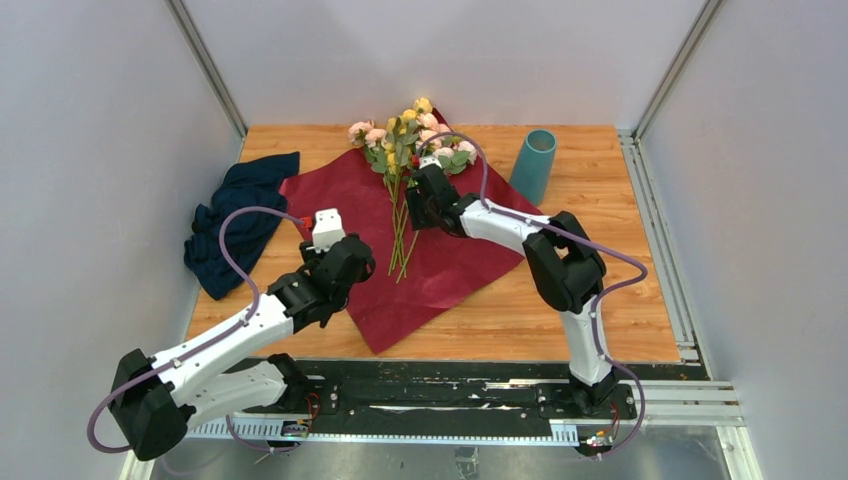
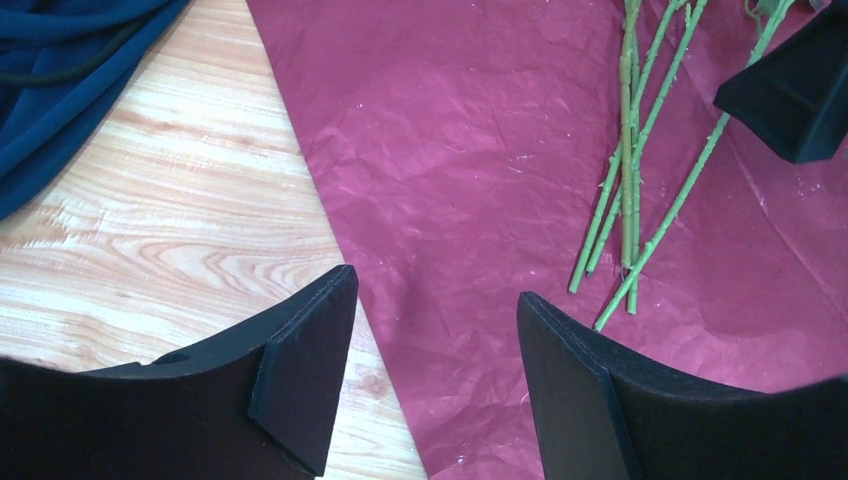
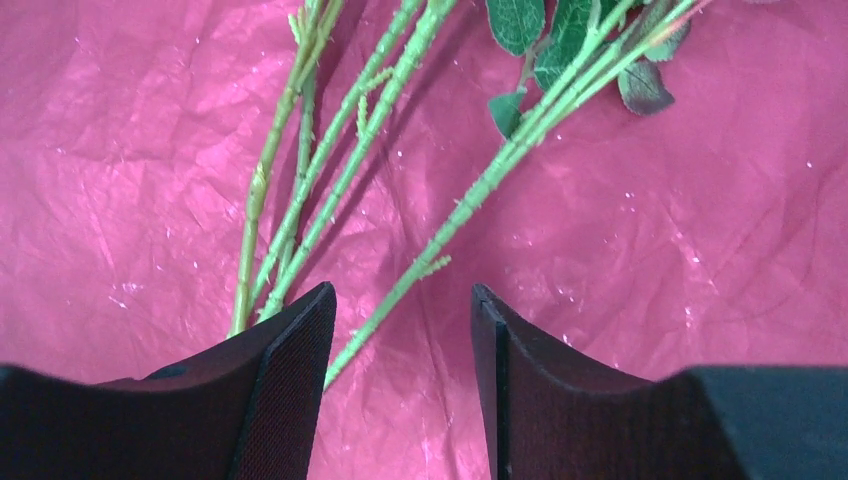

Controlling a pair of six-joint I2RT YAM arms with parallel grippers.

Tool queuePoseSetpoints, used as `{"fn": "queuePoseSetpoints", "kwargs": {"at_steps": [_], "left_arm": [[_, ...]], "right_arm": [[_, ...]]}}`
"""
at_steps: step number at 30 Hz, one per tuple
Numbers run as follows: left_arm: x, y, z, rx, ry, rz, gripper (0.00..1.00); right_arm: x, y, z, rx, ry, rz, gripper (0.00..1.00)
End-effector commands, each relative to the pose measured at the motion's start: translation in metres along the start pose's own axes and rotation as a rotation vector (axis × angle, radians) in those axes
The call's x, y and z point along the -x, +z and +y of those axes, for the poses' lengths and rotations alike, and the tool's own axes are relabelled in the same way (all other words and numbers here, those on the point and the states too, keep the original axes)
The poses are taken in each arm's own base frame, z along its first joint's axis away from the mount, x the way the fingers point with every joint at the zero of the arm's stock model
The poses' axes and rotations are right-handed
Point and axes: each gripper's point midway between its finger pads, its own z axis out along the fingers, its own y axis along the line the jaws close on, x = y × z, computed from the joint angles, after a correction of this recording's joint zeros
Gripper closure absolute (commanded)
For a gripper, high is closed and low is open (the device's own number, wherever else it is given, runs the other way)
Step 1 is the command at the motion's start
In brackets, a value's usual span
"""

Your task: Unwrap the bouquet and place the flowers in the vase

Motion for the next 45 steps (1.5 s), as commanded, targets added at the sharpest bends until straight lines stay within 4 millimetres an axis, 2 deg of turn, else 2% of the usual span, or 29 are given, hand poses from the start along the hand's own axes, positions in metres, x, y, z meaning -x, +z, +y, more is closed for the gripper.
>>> {"fn": "queuePoseSetpoints", "kwargs": {"at_steps": [1,7,9,14,16,21,25,29,32,38,42,45], "left_arm": [[-0.004,0.000,0.007,0.015,-0.002,0.007,0.31],[-0.008,-0.001,0.009,0.009,-0.004,0.011,0.32],[-0.009,-0.002,0.011,0.011,-0.003,0.013,0.32],[-0.012,-0.001,0.011,0.008,-0.005,0.015,0.32],[-0.011,-0.001,0.009,0.000,-0.010,0.015,0.32],[-0.011,0.001,0.000,-0.032,-0.015,0.023,0.32],[-0.008,-0.001,-0.012,-0.087,-0.027,0.023,0.34],[0.001,-0.006,-0.029,-0.179,-0.043,0.005,0.35],[0.018,-0.015,-0.059,-0.334,-0.070,-0.033,0.37],[0.066,-0.049,-0.129,-0.679,-0.152,-0.109,0.37],[0.094,-0.070,-0.154,-0.820,-0.236,-0.164,0.37],[0.106,-0.080,-0.167,-0.894,-0.272,-0.191,0.37]], "right_arm": [[-0.012,0.017,0.009,0.007,0.011,0.033,0.44],[-0.029,0.041,0.009,0.001,0.020,0.065,0.46],[-0.034,0.044,0.007,-0.007,0.018,0.077,0.56],[-0.033,0.036,-0.002,-0.040,0.018,0.065,0.99],[-0.030,0.028,-0.007,-0.053,0.015,0.052,1.00],[-0.009,-0.009,-0.017,-0.077,0.016,-0.031,1.00],[0.014,-0.049,-0.019,-0.056,0.040,-0.134,1.00],[0.029,-0.091,-0.021,-0.031,0.051,-0.218,1.00],[0.033,-0.118,-0.017,0.008,0.051,-0.263,1.00],[0.035,-0.173,-0.005,0.127,0.037,-0.376,1.00],[0.031,-0.209,0.006,0.216,0.031,-0.431,1.00],[0.029,-0.227,0.012,0.252,0.021,-0.460,1.00]]}}
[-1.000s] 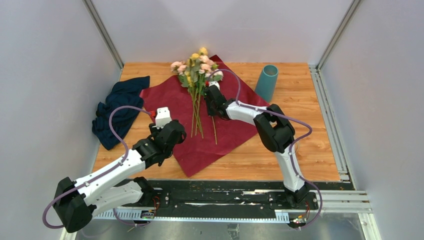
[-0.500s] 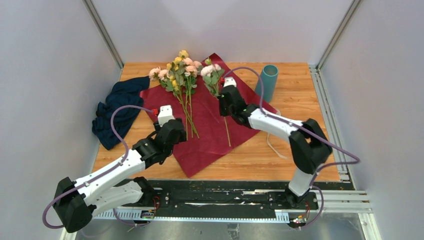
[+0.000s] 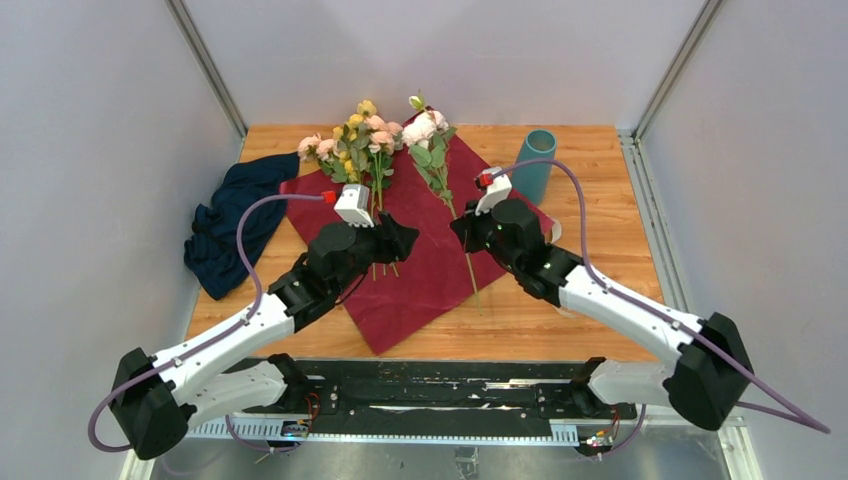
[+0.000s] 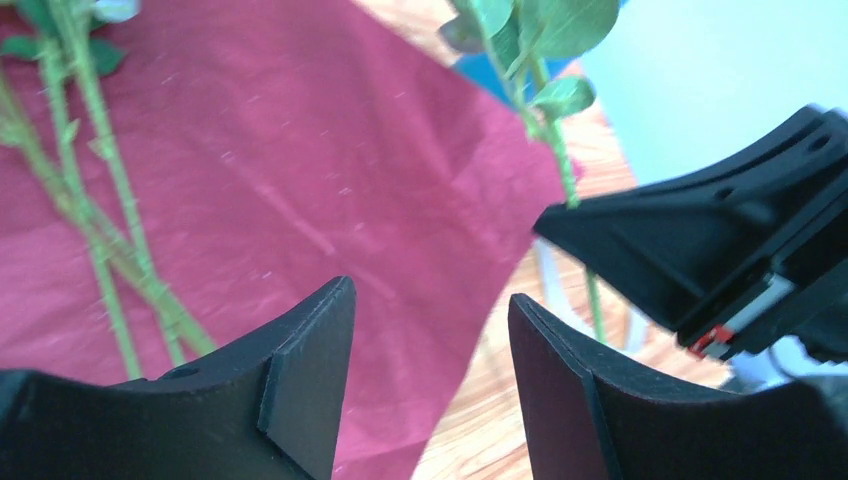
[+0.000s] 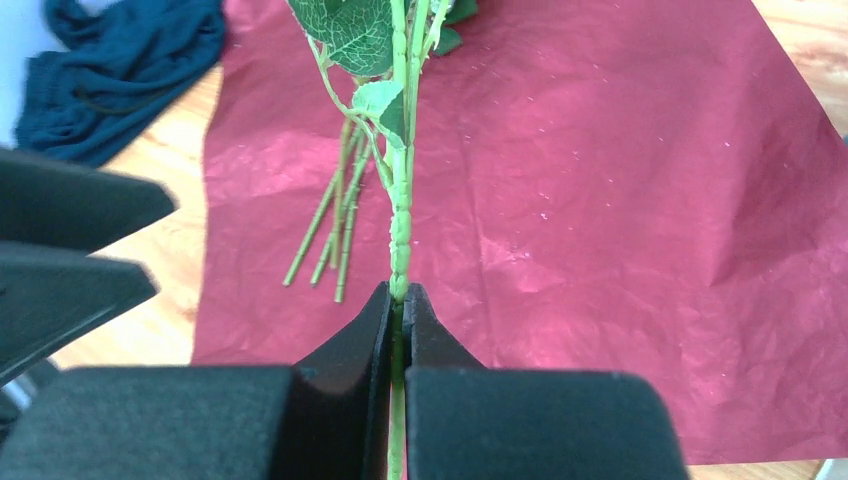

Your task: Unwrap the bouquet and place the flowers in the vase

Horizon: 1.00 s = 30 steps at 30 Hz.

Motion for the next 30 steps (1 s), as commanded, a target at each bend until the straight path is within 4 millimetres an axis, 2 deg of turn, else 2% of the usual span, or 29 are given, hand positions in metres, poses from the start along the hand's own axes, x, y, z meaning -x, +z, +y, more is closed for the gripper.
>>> {"fn": "queuePoseSetpoints", "kwargs": {"at_steps": [1,5,11,16,19,25,30], "left_arm": [[0.042,0.003,-0.058,-0.240,-0.072,-0.109,0.37],[0.039,0.012,-0.076,-0.326,-0.119,-0.100,0.39],[0.047,0.008,-0.102,-0.452,-0.179,-0.111,0.41],[0.053,0.012,-0.104,-0.447,-0.165,-0.126,0.44],[0.052,0.017,-0.108,-0.456,-0.159,-0.114,0.50],[0.043,0.034,-0.116,-0.478,-0.180,-0.076,0.53],[0.037,0.045,-0.118,-0.477,-0.193,-0.058,0.63]], "right_arm": [[0.017,-0.028,0.027,0.117,-0.013,-0.083,1.00],[0.019,-0.046,0.043,0.182,-0.013,-0.100,1.00],[0.015,-0.053,0.043,0.170,-0.035,-0.093,1.00],[0.014,-0.057,0.046,0.189,-0.034,-0.090,1.00],[0.012,-0.060,0.044,0.186,-0.036,-0.088,1.00],[0.015,-0.073,0.043,0.200,-0.025,-0.106,1.00],[0.017,-0.082,0.042,0.206,-0.031,-0.110,1.00]]}}
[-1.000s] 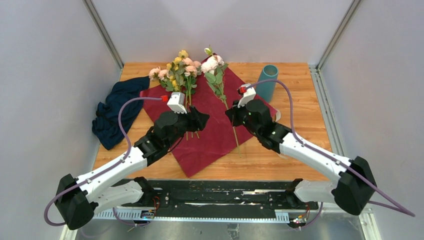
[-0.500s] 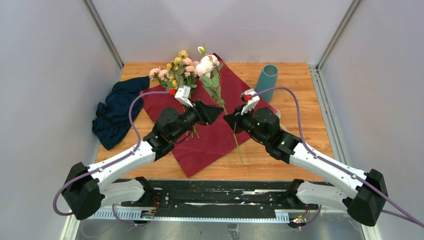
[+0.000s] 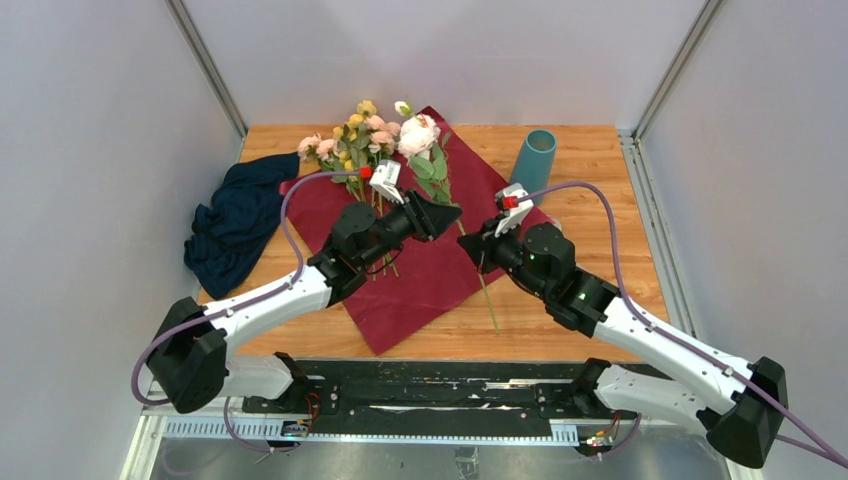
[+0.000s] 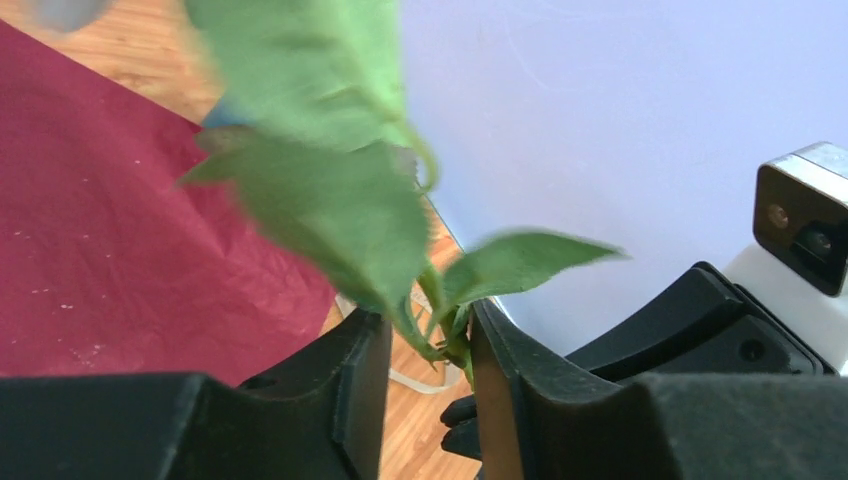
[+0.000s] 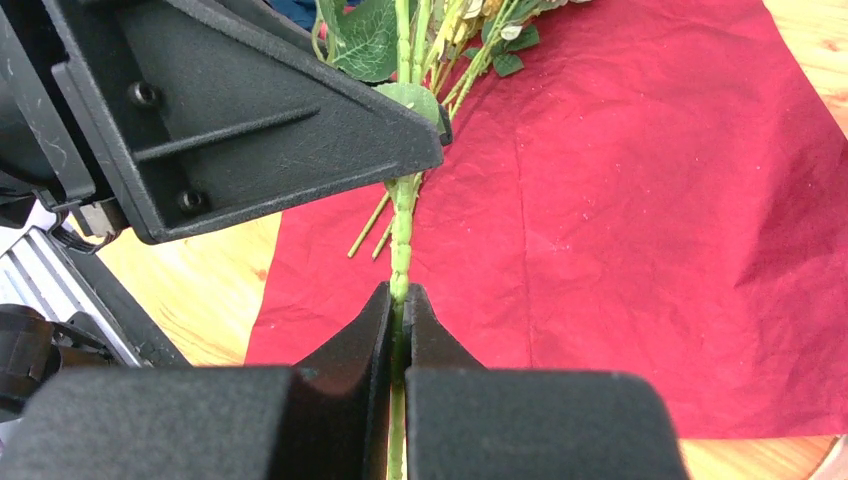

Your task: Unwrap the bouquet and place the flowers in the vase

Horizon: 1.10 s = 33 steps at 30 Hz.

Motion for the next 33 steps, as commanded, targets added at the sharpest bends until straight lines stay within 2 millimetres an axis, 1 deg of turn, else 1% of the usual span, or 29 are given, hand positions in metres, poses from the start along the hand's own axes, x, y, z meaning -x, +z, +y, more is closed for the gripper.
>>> {"fn": "queuePoseSetpoints", "kwargs": {"at_steps": [1,2,3,6,9,11,15,16,17,19,20,22,24,26,29,33], "left_arm": [[0.008,0.011,-0.010,-0.049,-0.012,-0.016,0.64],[0.007,0.013,-0.011,-0.052,-0.015,-0.013,0.66],[0.007,0.015,-0.012,-0.059,-0.015,-0.010,0.72],[0.007,0.022,-0.018,-0.089,-0.003,-0.002,1.00],[0.015,0.028,-0.020,-0.091,0.046,-0.021,1.00],[0.026,0.034,-0.020,-0.072,0.092,-0.056,1.00],[0.047,0.058,-0.028,-0.058,0.193,-0.068,1.00],[0.049,0.067,-0.029,-0.058,0.206,-0.069,1.00],[0.054,0.074,-0.031,-0.063,0.214,-0.079,1.00],[0.067,0.087,-0.038,-0.071,0.223,-0.111,1.00],[0.074,0.098,-0.042,-0.075,0.230,-0.127,1.00],[0.082,0.117,-0.042,-0.073,0.246,-0.150,1.00],[0.090,0.135,-0.043,-0.072,0.268,-0.176,1.00],[0.099,0.152,-0.040,-0.065,0.292,-0.205,1.00],[0.114,0.176,-0.040,-0.086,0.298,-0.263,1.00],[0.136,0.195,-0.044,-0.152,0.273,-0.398,1.00]], "right_arm": [[-0.001,-0.008,0.008,0.040,-0.009,0.003,1.00],[-0.002,-0.008,0.009,0.042,-0.006,0.004,1.00],[-0.004,-0.008,0.009,0.043,-0.005,0.009,1.00],[-0.008,-0.008,0.006,0.032,-0.005,0.014,1.00],[-0.008,-0.010,0.000,0.002,-0.017,0.015,1.00],[-0.005,-0.015,-0.006,-0.025,-0.024,0.005,1.00],[0.008,-0.030,-0.020,-0.091,-0.042,-0.050,1.00],[0.013,-0.035,-0.023,-0.107,-0.044,-0.069,0.98],[0.017,-0.041,-0.027,-0.126,-0.046,-0.087,0.91],[0.023,-0.055,-0.036,-0.172,-0.054,-0.106,0.75],[0.027,-0.063,-0.042,-0.199,-0.055,-0.118,0.67],[0.032,-0.079,-0.052,-0.249,-0.066,-0.132,0.57],[0.037,-0.097,-0.062,-0.292,-0.074,-0.152,0.52],[0.044,-0.118,-0.071,-0.335,-0.078,-0.182,0.50],[0.047,-0.143,-0.086,-0.399,-0.086,-0.208,0.51],[0.043,-0.165,-0.103,-0.480,-0.101,-0.217,0.53]]}}
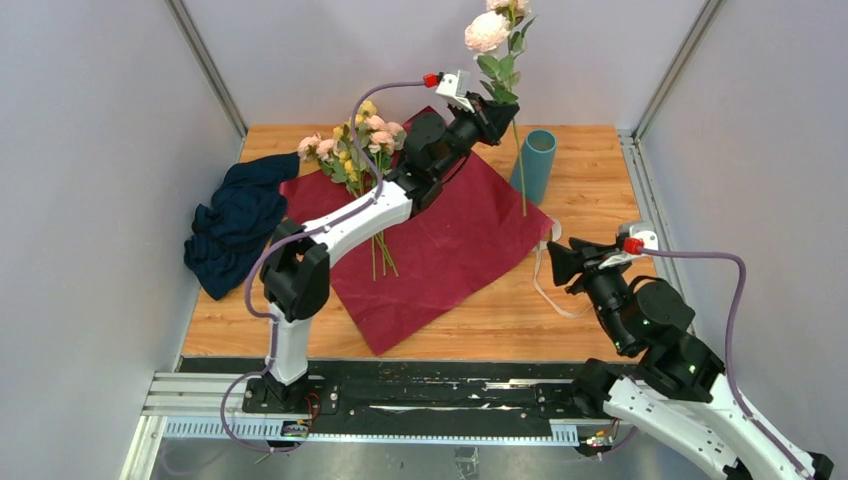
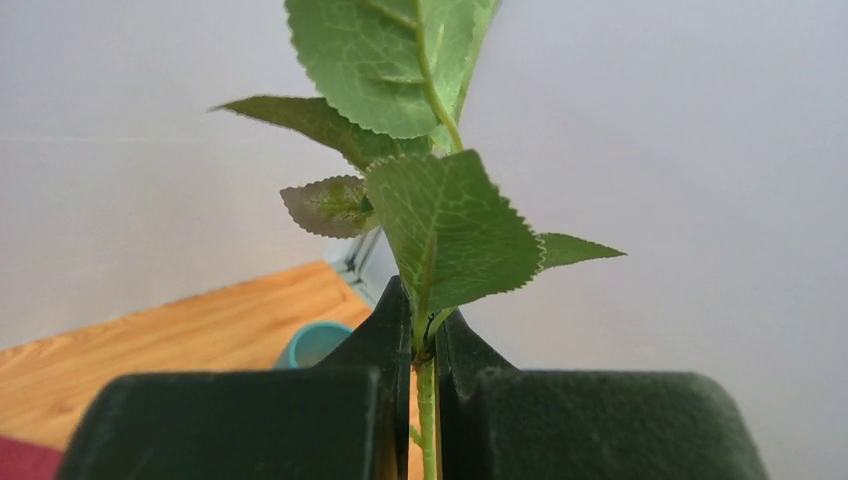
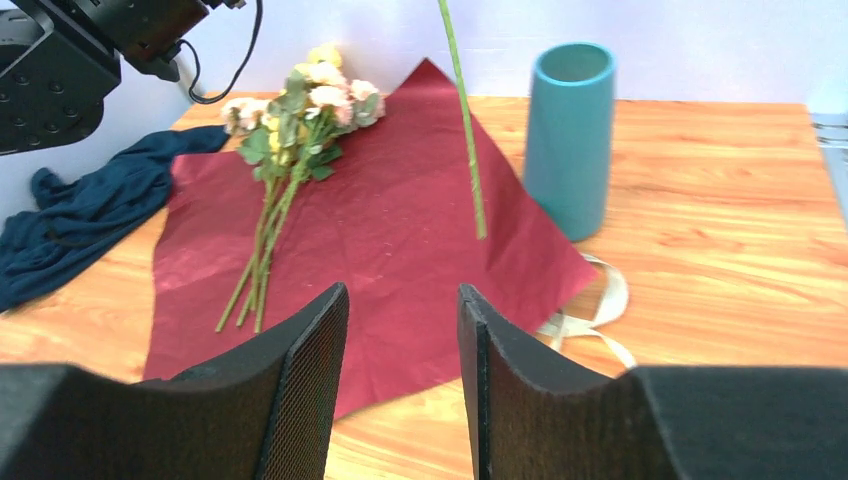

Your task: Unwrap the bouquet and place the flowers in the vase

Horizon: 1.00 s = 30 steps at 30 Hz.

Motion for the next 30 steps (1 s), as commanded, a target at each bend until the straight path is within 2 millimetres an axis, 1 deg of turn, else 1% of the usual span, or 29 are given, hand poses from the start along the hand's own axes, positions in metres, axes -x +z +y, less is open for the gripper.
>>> {"fn": "queuePoseSetpoints", "kwargs": {"at_steps": [1,5,7,9,11,14,16,19,24,27,30], "left_arm": [[0.039,0.024,0.004,-0.046,0.014,-0.212,1.00],[0.058,0.039,0.010,-0.054,0.013,-0.313,1.00],[0.067,0.041,0.013,-0.044,0.020,-0.349,1.00],[0.079,0.038,0.017,-0.031,0.023,-0.388,1.00],[0.094,0.032,0.019,-0.029,0.006,-0.432,1.00],[0.121,0.025,0.016,-0.037,0.000,-0.500,1.00],[0.134,0.026,0.012,-0.045,0.012,-0.524,1.00],[0.147,0.032,0.008,-0.045,0.041,-0.545,1.00],[0.150,0.049,0.013,-0.023,0.083,-0.552,1.00],[0.142,0.060,0.024,0.014,0.122,-0.538,1.00],[0.134,0.063,0.033,0.035,0.162,-0.534,1.00]], "right_arm": [[-0.012,-0.017,-0.037,-0.143,-0.090,0.043,0.53],[-0.021,-0.023,-0.049,-0.188,-0.117,0.063,0.53],[-0.025,-0.024,-0.054,-0.212,-0.131,0.074,0.54],[-0.027,-0.024,-0.057,-0.227,-0.141,0.079,0.54],[-0.026,-0.023,-0.057,-0.228,-0.141,0.078,0.54],[-0.027,-0.021,-0.056,-0.236,-0.159,0.092,0.55],[-0.028,-0.018,-0.053,-0.220,-0.158,0.101,0.55],[-0.028,-0.015,-0.045,-0.188,-0.146,0.109,0.55],[-0.029,-0.014,-0.041,-0.168,-0.152,0.114,0.55],[-0.022,-0.016,-0.039,-0.151,-0.140,0.099,0.55],[-0.013,-0.019,-0.038,-0.137,-0.132,0.076,0.55]]}}
